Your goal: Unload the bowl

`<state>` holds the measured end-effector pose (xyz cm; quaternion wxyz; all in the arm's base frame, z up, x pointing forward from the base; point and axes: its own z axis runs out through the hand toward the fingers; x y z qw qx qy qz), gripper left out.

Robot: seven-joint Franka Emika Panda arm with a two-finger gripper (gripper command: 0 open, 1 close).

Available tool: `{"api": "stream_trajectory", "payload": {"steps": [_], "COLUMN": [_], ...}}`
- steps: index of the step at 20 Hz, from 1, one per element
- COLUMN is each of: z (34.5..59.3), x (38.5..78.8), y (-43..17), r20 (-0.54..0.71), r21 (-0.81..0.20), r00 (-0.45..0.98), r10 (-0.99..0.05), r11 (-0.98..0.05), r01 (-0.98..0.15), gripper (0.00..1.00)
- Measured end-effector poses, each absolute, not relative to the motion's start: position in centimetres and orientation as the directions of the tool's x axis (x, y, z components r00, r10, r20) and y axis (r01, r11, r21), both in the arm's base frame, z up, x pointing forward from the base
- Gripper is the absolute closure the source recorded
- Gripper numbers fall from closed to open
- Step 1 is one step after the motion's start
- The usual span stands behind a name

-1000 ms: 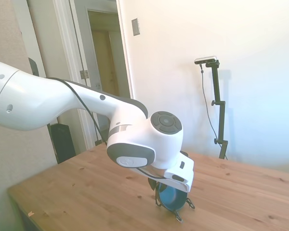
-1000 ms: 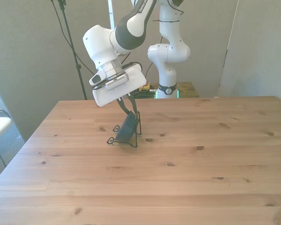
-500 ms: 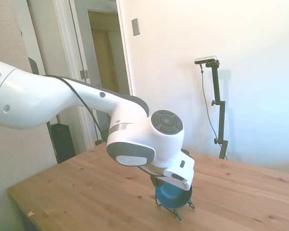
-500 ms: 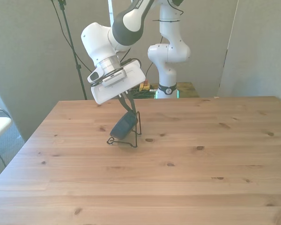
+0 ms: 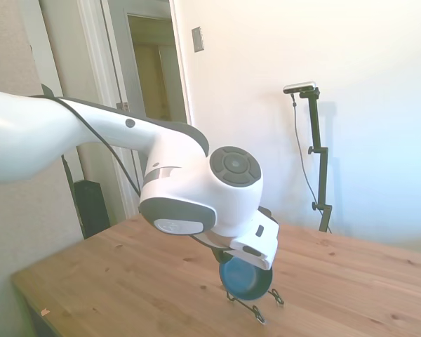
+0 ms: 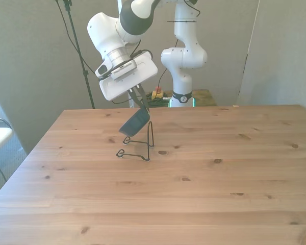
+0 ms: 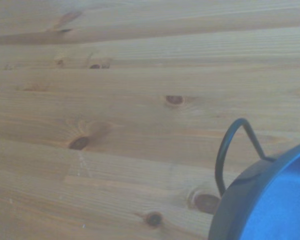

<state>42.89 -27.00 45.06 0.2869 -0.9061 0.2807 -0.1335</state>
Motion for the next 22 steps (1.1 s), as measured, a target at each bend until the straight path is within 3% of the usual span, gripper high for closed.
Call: {"api": "stream_trajectory", "payload": {"steps": [11, 17, 22], "z": [46.3, 43.7, 39.9], "x": [36.4, 36.4, 38.6], "y": [-22.4, -17.2, -12.9], "r20": [0.102, 0.087, 0.09], "r21": [-0.548, -0.483, -0.408], "r00": [0.887, 0.931, 0.932], "r10": [-0.451, -0.355, -0.351], "r11": [-0.769, -0.832, -0.867], "r01": [-0.328, -0.273, -0.287], "gripper": [1.0, 1.0, 1.0]}}
